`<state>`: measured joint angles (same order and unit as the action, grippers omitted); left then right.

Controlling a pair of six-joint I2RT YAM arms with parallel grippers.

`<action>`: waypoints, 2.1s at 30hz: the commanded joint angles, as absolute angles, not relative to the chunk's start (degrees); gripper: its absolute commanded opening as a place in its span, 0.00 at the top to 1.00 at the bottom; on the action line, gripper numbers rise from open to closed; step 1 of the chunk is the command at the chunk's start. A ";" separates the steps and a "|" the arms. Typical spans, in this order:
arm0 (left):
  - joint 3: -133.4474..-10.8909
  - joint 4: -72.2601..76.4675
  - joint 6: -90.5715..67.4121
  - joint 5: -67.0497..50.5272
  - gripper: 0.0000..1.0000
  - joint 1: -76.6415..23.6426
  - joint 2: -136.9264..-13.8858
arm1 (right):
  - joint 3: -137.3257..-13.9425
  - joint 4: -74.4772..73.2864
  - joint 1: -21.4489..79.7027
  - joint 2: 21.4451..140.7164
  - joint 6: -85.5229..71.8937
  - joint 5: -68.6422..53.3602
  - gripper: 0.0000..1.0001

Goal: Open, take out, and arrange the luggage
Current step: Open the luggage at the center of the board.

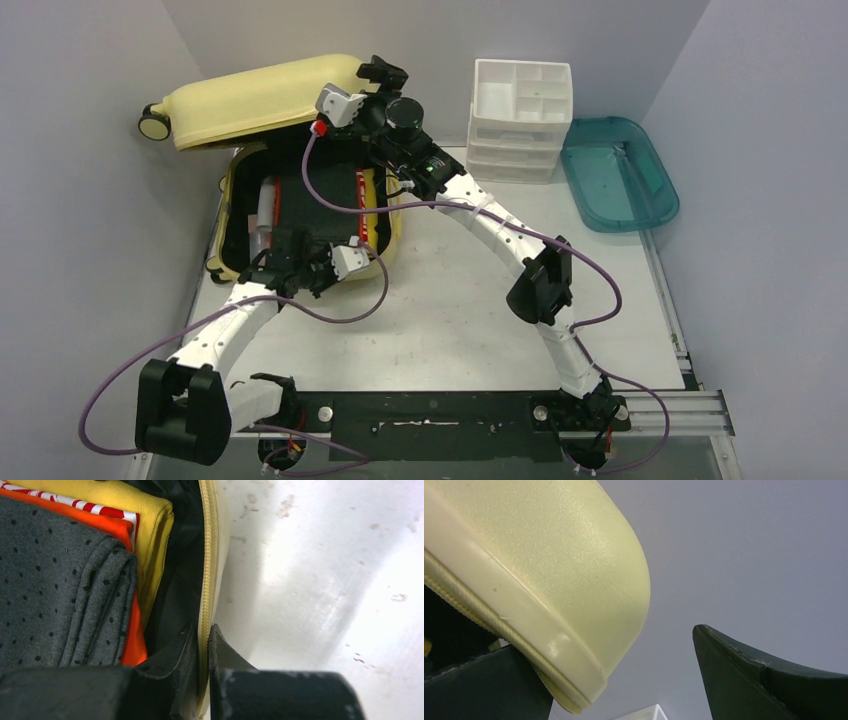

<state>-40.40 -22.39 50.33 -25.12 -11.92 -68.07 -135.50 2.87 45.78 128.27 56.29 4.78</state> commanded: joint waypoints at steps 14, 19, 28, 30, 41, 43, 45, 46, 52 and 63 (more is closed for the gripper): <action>-35.08 -40.52 46.90 -29.94 0.96 -12.57 -56.47 | -137.52 20.65 43.49 130.98 66.98 10.03 0.00; -37.09 -43.06 46.75 -29.97 0.84 -12.49 -55.70 | -138.06 24.13 42.06 132.70 69.58 9.27 0.00; -50.64 -52.41 45.28 -32.02 0.03 -12.22 -55.57 | -139.92 26.53 39.49 135.78 69.55 6.34 0.00; -54.81 -53.86 44.67 -32.04 0.03 -12.29 -55.96 | -139.92 25.81 39.33 136.36 69.36 5.75 0.00; -67.46 -26.26 33.04 0.64 0.03 -11.72 -64.87 | -139.59 24.27 38.65 137.48 68.92 5.60 0.00; -68.58 -21.93 33.03 3.15 0.03 -11.29 -66.94 | -139.80 22.71 38.12 137.09 67.27 5.21 0.00; -69.83 -17.68 32.78 4.83 0.03 -10.80 -69.05 | -139.80 21.56 37.35 136.74 66.23 4.89 0.00; -70.58 -15.51 32.87 5.90 0.03 -10.65 -70.07 | -139.64 21.32 36.98 136.66 66.37 4.80 0.00; -74.61 -1.25 33.17 8.71 0.03 -7.04 -76.64 | -138.13 18.21 35.33 135.69 64.23 2.71 0.00; -80.15 11.43 36.32 10.63 0.03 -4.15 -87.00 | -135.08 9.65 37.17 133.43 63.58 -1.14 0.00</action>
<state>-75.96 3.81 35.73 9.23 -5.13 -84.97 -136.88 15.75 36.77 136.70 64.97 -0.27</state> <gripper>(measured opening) 0.973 0.999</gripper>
